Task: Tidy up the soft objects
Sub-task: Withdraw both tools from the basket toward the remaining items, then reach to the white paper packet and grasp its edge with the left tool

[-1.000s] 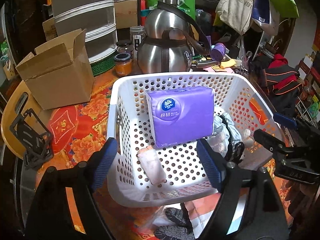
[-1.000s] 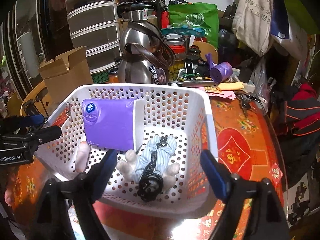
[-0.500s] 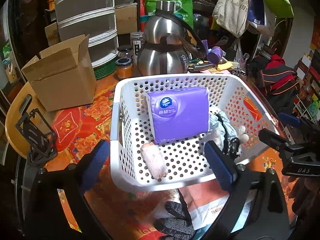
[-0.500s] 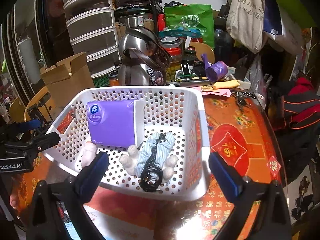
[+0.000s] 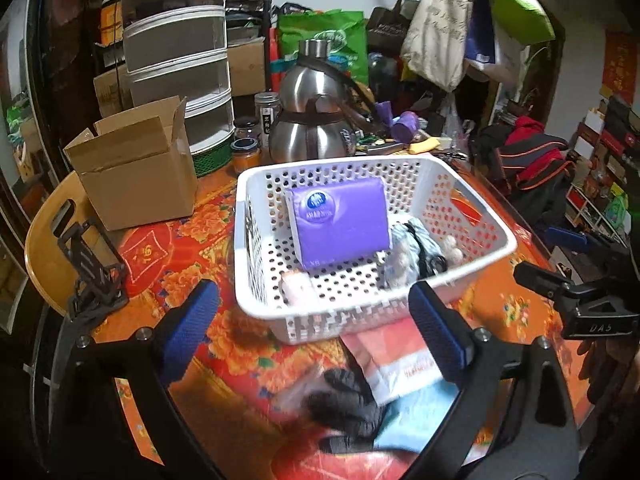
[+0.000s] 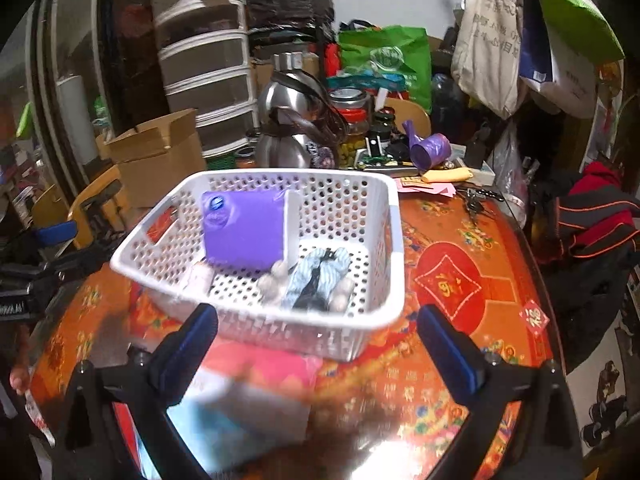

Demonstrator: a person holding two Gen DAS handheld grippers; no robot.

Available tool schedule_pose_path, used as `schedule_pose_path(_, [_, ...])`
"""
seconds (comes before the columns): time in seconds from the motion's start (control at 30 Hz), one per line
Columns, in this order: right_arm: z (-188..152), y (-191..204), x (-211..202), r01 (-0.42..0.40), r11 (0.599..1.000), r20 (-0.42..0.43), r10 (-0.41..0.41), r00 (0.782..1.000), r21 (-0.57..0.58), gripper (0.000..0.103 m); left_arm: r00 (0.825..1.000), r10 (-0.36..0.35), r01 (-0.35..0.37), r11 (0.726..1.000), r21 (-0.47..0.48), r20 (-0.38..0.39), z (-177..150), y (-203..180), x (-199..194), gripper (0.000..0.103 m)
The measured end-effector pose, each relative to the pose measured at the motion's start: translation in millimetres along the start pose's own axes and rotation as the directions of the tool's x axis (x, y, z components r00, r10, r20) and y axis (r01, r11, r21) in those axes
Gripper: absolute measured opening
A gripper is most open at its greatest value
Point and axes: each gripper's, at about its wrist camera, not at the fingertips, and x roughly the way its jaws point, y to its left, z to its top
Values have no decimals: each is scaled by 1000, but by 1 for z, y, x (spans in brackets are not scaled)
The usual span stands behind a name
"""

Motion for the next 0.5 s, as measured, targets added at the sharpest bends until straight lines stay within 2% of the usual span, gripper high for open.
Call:
schedule_pose_path(0.17, [-49,-9,-13,-53,997,7,53,999,51,100,999,-31,31,1000,4,19,-38,0,-21,95])
schedule_pose_path(0.27, [-71,-15,-13,-98,991,8,97,995,96,100,997,-81,81,996,-21,9,-67,-2,-24,94])
schedule_pose_path(0.37, [-87,-11,-12,-76,995,13,75,997,66,99,994,-106,106,994,-28,-9,-89,-11,-19,94])
schedule_pose_path(0.4, [-89,-9,-11,-60,997,9,59,998,45,97,994,-109,109,994,-13,-17,-94,-16,-16,94])
schedule_pose_path(0.43, [-93,-5,-9,-40,999,4,40,999,22,91,994,-105,106,994,8,-24,-99,-22,-14,94])
schedule_pose_path(0.5, [-98,-1,-5,-45,999,-12,45,999,2,85,993,-114,115,993,40,-37,-106,-31,-8,93])
